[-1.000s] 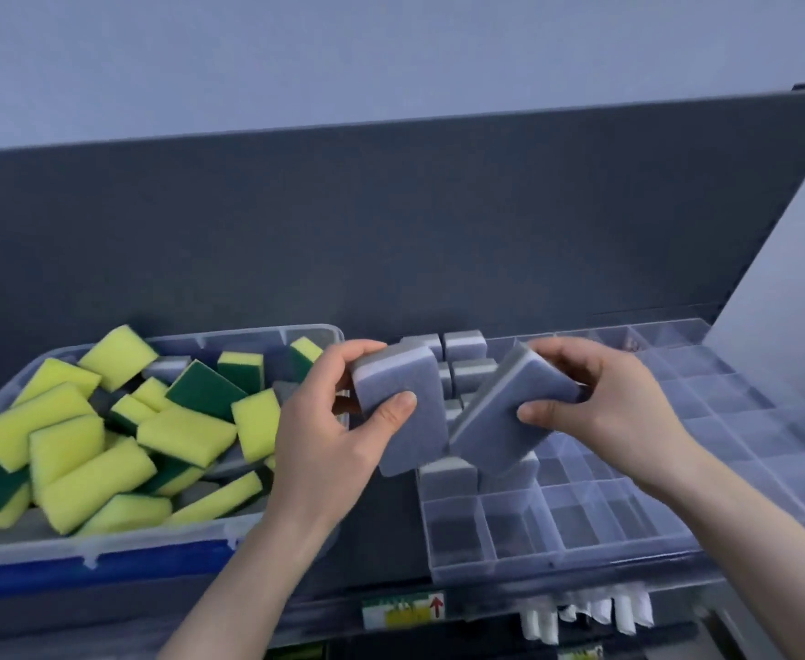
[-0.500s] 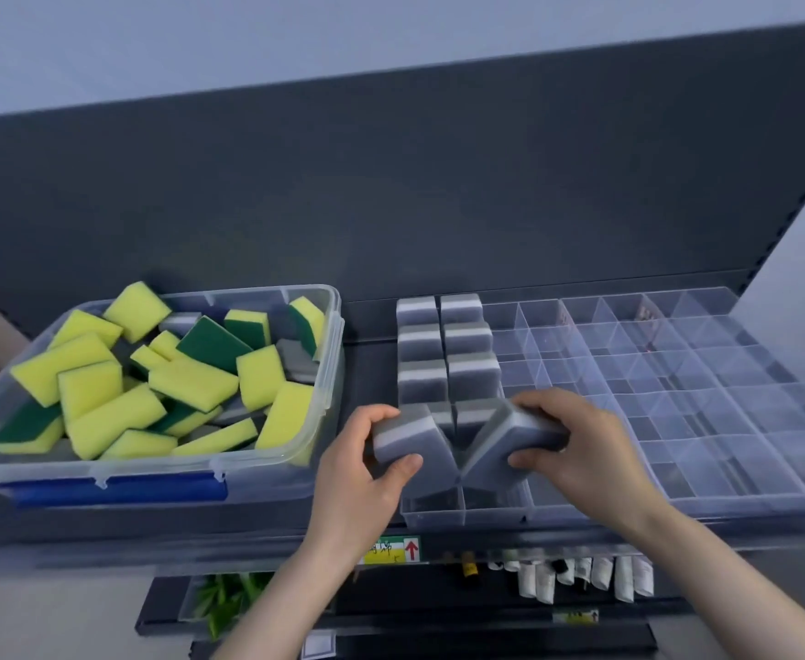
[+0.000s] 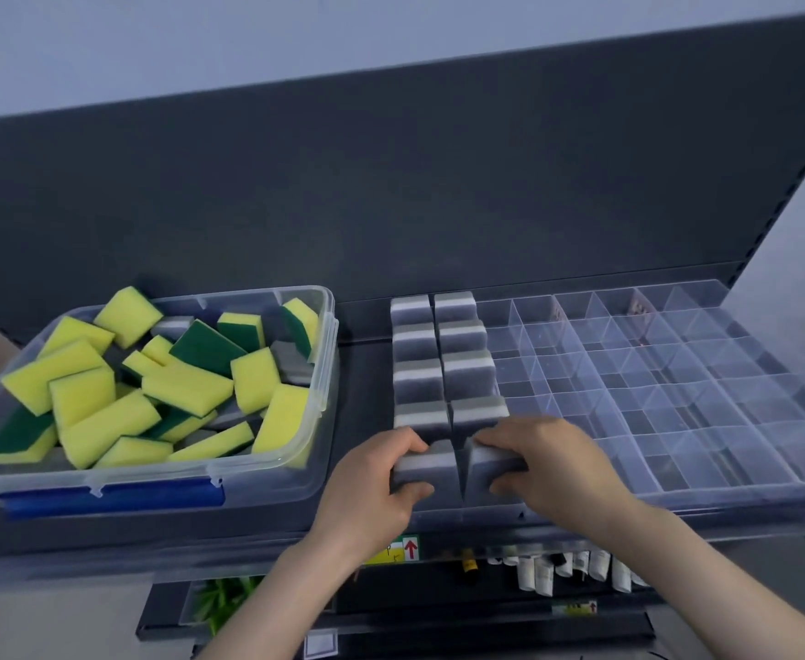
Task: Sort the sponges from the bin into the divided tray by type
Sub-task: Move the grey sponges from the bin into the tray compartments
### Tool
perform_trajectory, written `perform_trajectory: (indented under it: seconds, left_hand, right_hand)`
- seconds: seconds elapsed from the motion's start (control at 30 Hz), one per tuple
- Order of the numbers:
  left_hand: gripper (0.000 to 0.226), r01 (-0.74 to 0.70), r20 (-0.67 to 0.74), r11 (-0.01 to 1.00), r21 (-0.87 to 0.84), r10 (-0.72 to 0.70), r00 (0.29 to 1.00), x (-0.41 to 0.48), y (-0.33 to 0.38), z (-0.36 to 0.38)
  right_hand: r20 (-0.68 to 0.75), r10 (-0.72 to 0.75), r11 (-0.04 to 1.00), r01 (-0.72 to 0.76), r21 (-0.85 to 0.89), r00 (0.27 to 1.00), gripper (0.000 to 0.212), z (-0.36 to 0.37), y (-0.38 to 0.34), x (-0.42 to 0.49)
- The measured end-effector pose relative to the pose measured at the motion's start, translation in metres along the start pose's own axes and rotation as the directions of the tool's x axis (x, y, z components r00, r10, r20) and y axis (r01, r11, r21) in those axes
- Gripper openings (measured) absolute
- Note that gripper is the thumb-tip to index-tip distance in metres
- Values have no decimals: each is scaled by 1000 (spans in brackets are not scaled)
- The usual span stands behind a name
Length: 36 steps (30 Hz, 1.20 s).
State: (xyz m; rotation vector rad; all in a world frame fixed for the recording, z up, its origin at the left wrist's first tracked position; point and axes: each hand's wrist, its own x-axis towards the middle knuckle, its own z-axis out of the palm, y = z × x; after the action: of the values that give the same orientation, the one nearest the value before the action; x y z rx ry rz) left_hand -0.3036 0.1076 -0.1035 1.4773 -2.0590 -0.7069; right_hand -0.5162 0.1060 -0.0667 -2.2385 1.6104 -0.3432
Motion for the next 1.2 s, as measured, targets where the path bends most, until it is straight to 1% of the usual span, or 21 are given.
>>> perform_trajectory:
  seconds: [0.1,0.27,0.37,0.47,0.57,0.63,0.7,0.73,0.8,0.93,1.07,1.2]
  left_hand:
    - [30,-10,35,998,64,8,999,-3,-3,7]
    - [22,-9,15,991,136,7,1000,-8,-7,14]
    - [21,13,6,992,127,-14,1000,-10,-7,14]
    - [24,38,14,993,113,-40,999,-13,-6,14]
    - [25,78,29,992,102,-81,996,-13,-2,10]
    - [37,79,49,988,130,-86,995,-13,1,5]
    - [51,68,57,986,149,-77,995,-14,4,-3]
    - [56,70,33,987,143,-76,997,-15,6,-10]
    - [56,78,-55,989,122,-72,996,-17,6,-27]
    - [41,74,-221,989,130,-44,974,-17,-3,-72]
    - [30,122,-315,980,155,-68,947,-17,-27,-119]
    - [26,164,-364,968,188,-86,928,-14,-61,-162]
  right_hand:
    - [67,-4,999,7,-54,998,43,11,-2,-1]
    - [52,-2,998,5,-64,999,42,21,0,2]
    - [59,-5,997,10,-72,998,42,23,2,2]
    - [64,-49,996,53,-68,997,37,22,5,1]
    - [123,-85,993,94,-70,989,40,15,5,1]
    - [183,-105,990,120,-73,978,45,6,3,3]
    - [169,-112,992,121,-44,979,47,-6,0,6]
    - [134,-122,992,126,-22,983,45,-14,-4,9]
    - [56,-157,988,157,6,986,42,-28,-16,19]
    - [-58,-222,970,226,85,973,36,-39,-48,49]
    - [-93,-245,958,256,129,965,31,-34,-82,78]
    - [-114,-272,951,285,120,956,27,-19,-111,102]
